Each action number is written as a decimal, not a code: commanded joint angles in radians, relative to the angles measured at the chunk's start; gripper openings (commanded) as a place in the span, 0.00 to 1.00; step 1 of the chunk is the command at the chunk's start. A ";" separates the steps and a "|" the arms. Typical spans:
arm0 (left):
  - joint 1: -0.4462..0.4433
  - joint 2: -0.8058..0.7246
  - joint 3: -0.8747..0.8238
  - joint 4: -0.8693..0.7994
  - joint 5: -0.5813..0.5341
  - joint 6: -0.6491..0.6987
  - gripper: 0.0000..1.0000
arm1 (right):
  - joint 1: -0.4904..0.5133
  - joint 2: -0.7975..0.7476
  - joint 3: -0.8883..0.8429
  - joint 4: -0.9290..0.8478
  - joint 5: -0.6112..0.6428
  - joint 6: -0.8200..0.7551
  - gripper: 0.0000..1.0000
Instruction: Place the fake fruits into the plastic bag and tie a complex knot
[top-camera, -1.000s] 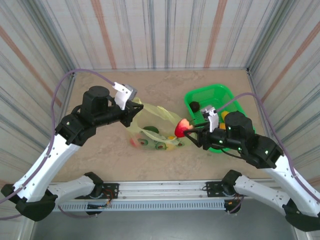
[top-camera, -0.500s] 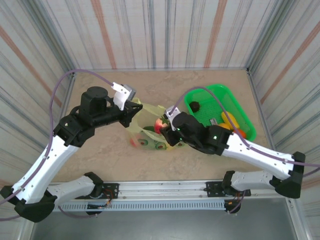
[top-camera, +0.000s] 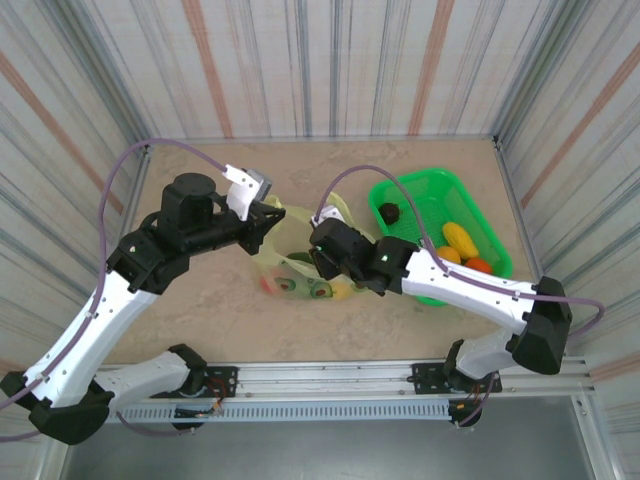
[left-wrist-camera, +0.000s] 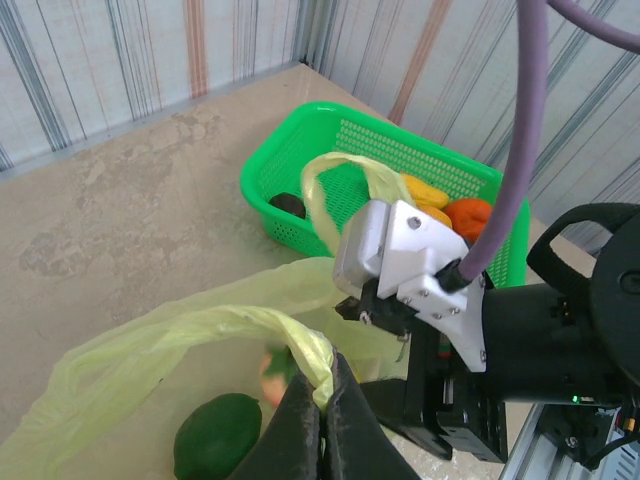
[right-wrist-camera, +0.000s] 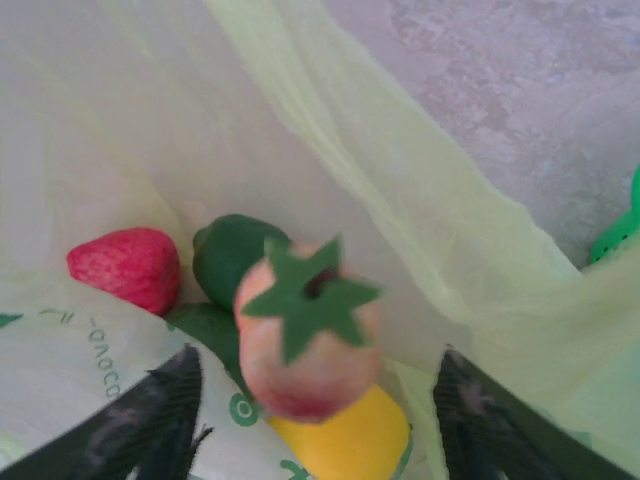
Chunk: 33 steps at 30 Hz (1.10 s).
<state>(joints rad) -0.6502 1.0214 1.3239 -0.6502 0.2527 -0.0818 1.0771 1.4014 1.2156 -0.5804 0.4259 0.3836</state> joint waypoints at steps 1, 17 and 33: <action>-0.006 -0.015 0.010 0.011 0.008 0.010 0.00 | -0.009 0.016 0.005 -0.037 -0.026 0.022 0.71; -0.005 -0.009 0.010 0.008 0.003 0.010 0.00 | -0.011 -0.296 -0.040 0.045 -0.307 -0.058 0.33; -0.005 0.000 0.008 -0.003 -0.005 0.012 0.00 | -0.369 -0.694 -0.235 0.025 -0.528 0.006 0.35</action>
<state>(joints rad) -0.6502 1.0225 1.3239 -0.6506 0.2523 -0.0818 0.8051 0.7567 1.0172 -0.5316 -0.0257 0.3439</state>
